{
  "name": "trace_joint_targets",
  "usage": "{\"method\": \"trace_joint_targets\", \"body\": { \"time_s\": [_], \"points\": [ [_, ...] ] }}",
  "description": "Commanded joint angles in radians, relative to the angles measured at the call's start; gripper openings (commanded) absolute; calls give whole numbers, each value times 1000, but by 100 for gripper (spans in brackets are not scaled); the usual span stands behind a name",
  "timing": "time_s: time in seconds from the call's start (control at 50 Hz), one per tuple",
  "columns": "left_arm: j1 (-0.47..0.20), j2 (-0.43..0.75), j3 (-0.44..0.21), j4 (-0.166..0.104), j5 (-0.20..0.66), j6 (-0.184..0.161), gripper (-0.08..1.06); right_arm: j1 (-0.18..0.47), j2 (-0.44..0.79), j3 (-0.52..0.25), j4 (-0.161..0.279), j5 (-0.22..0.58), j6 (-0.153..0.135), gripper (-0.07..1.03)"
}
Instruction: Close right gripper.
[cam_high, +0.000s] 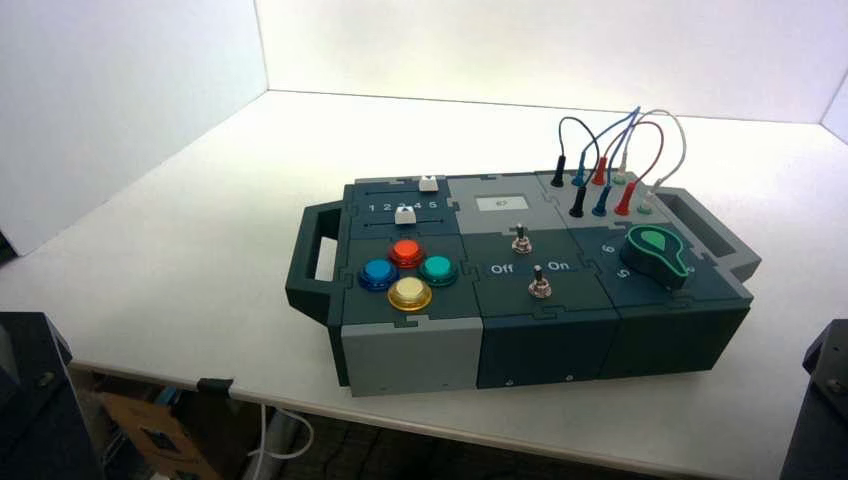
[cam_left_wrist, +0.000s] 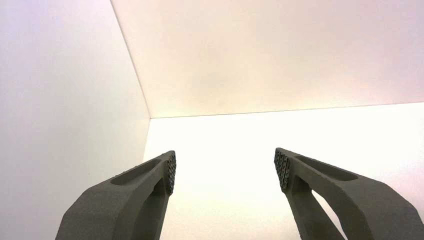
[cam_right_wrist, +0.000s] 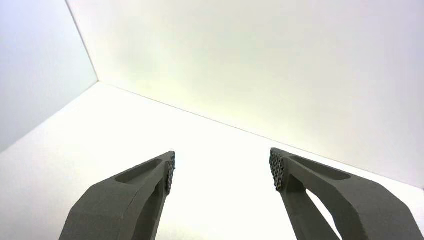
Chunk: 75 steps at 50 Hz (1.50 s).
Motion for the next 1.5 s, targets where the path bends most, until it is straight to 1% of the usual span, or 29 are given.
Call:
{"method": "trace_joint_targets", "body": {
  "time_s": [0.02,0.54,0.96,1.16,1.22,1.26,1.3,1.32,1.34,1.36,1.4,1.42,1.44,1.5],
  "points": [
    [2,0,-17,0,-8,-2,102,3,5,-15,3,-11,0,98],
    [2,51,-77,-2,-28,-2,102,3,43,-12,-5,-17,-3,98],
    [-2,51,-61,-5,-26,-3,102,6,-6,-3,-5,-11,-3,98],
    [-2,69,-66,-5,-32,2,102,5,-32,14,-9,-11,-12,96],
    [-2,77,-67,-5,-34,2,102,6,-37,15,-17,-11,-14,92],
    [-2,81,-66,-5,-34,2,102,5,-38,17,-21,-9,-15,85],
    [-2,87,-66,-5,-34,2,102,3,-40,17,-25,-6,-15,76],
    [-2,91,-66,-5,-34,2,102,2,-41,18,-25,-5,-14,69],
    [-2,92,-66,-5,-34,2,102,2,-43,18,-25,-3,-14,64],
    [-2,95,-67,-5,-34,2,102,0,-44,18,-26,-2,-14,52],
    [-2,97,-67,-5,-34,2,102,0,-48,20,-26,-2,-14,44],
    [-2,98,-67,-3,-34,2,102,0,-51,21,-28,-3,-15,35],
    [-2,98,-67,-3,-34,2,102,0,-51,21,-29,-5,-15,31],
    [-2,98,-67,-3,-34,2,102,0,-52,21,-31,-6,-17,27]
  ]
}}
